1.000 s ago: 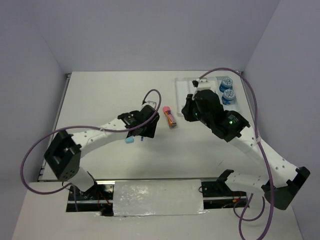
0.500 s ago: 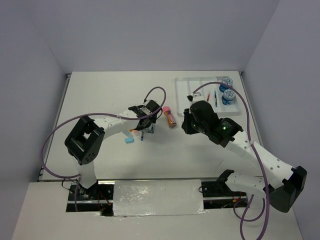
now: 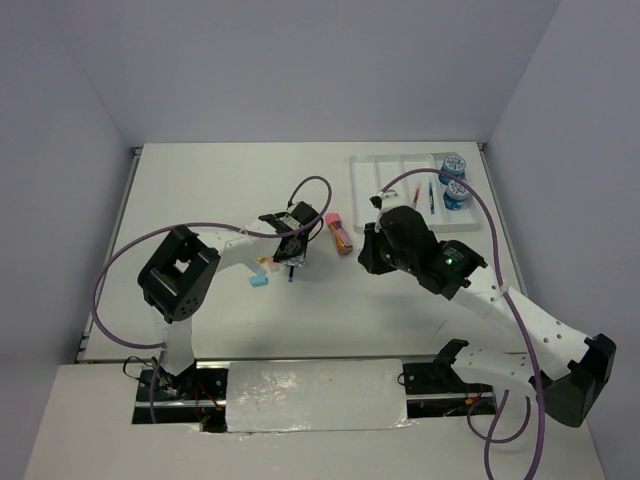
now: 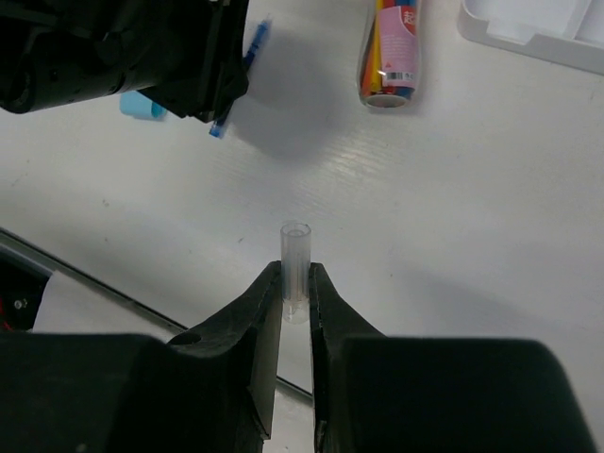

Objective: Sort the stationery into containers
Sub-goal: Pick up the pen from the center of the board.

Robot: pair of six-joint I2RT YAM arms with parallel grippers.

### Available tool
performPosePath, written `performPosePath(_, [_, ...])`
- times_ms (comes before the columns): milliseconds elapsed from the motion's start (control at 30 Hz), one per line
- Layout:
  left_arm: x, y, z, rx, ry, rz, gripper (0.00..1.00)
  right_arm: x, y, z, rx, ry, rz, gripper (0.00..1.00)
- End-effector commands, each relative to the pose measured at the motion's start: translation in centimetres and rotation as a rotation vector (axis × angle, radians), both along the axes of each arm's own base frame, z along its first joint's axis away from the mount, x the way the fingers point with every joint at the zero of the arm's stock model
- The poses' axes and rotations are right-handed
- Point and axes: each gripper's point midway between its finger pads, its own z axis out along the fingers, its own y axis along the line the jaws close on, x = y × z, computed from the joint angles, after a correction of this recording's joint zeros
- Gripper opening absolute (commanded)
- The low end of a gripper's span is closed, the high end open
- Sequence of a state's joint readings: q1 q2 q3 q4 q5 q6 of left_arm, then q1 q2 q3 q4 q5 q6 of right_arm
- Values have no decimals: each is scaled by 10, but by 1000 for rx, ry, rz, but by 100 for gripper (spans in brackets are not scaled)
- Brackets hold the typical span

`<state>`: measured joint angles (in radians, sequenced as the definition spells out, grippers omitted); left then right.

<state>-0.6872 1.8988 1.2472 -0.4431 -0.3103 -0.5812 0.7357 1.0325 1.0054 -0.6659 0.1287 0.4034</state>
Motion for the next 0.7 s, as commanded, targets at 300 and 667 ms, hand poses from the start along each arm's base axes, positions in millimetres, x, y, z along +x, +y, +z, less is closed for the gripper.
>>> performPosePath(300, [-31,5,-32,-32,103,16,0,-13,23,45,183,-82,108,12])
performPosePath(667, [-64,-57,52,-321,-66,-147,0,-16,32,68,349,-193,133,10])
